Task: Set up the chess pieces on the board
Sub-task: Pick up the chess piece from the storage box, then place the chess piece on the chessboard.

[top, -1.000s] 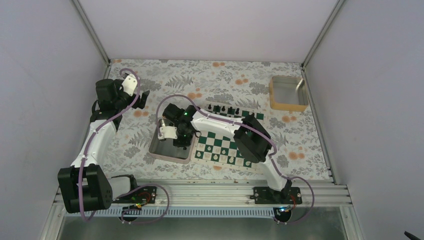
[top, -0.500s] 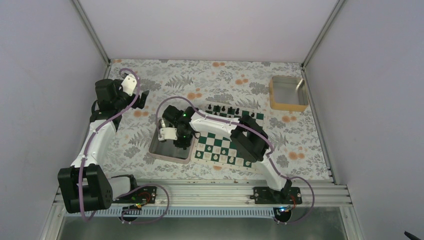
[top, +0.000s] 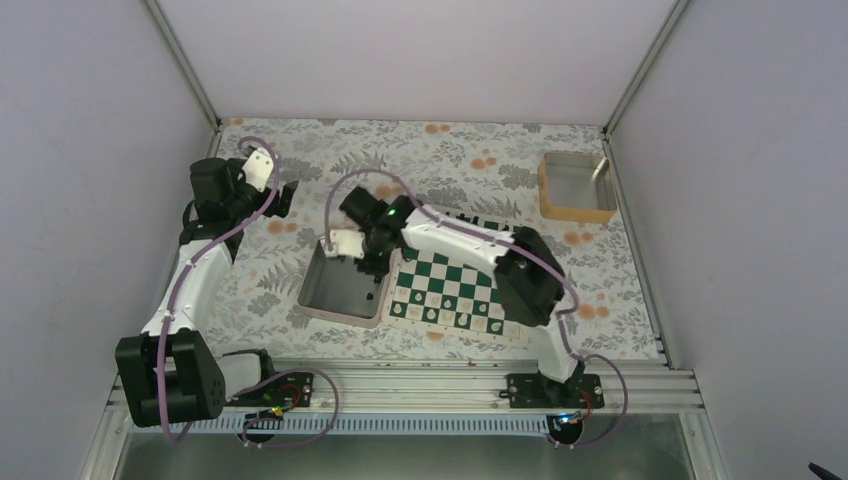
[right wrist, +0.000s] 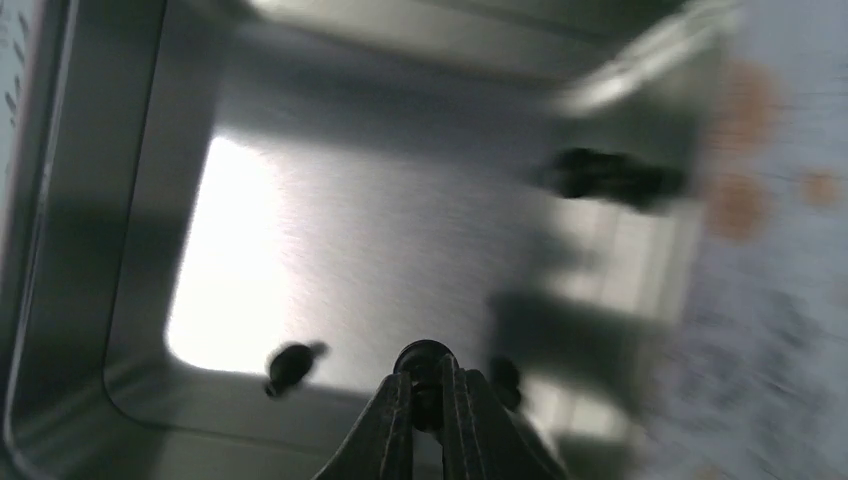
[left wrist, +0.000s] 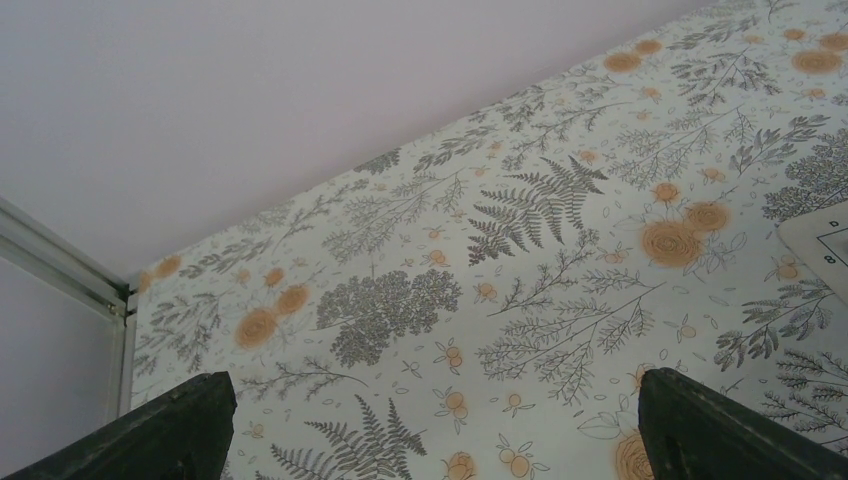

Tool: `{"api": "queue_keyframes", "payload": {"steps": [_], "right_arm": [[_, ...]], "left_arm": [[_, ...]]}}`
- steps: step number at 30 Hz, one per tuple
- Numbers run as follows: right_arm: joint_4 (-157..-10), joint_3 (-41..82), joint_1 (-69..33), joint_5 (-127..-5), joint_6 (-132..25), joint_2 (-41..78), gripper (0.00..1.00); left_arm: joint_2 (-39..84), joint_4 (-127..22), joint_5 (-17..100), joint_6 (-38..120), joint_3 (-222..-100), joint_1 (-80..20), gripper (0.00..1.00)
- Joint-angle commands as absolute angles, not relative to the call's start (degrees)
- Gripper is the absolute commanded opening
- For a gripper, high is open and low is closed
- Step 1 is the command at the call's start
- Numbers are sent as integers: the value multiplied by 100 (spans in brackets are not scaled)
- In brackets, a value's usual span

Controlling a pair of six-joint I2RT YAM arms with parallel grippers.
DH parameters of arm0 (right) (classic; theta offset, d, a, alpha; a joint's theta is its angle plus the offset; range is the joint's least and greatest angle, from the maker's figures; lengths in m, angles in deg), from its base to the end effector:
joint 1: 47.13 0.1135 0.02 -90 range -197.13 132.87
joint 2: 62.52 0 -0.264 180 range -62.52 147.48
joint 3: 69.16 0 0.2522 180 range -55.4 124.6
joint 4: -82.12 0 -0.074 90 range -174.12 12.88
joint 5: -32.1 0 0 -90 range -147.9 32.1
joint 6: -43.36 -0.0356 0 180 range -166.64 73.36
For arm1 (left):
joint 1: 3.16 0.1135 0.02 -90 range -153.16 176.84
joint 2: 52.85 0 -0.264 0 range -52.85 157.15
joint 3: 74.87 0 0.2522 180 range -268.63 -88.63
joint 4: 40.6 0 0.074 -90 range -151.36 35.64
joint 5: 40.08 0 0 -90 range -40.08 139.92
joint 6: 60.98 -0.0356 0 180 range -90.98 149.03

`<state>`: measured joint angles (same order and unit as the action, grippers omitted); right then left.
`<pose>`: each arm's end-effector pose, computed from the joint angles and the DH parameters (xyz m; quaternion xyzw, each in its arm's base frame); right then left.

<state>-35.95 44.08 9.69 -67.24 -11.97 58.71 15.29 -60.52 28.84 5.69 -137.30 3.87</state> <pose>0.2382 0.3749 0.2017 -0.7128 0.6747 0.1121 0.1551 0.2689 0.0203 0.2870 0.2144 0.8098 -0.0123 0.5459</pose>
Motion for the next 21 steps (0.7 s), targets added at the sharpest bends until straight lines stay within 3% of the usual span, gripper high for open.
{"api": "queue_keyframes", "payload": {"steps": [1,10,21], "right_arm": [[-3597,4296,469,-6492,-1323,4856,5],[-3878,2824,-1124,-6310,-1413,3669,6],[-4583,1225,-2516,-6627,-1395,3093,6]], "left_arm": [[1448,-5997,2855,565,-13734,412,100],[1504,-5991,2852,569,-13750,413,100],[1546,-6015,2800,584,-13784,413,100]]}}
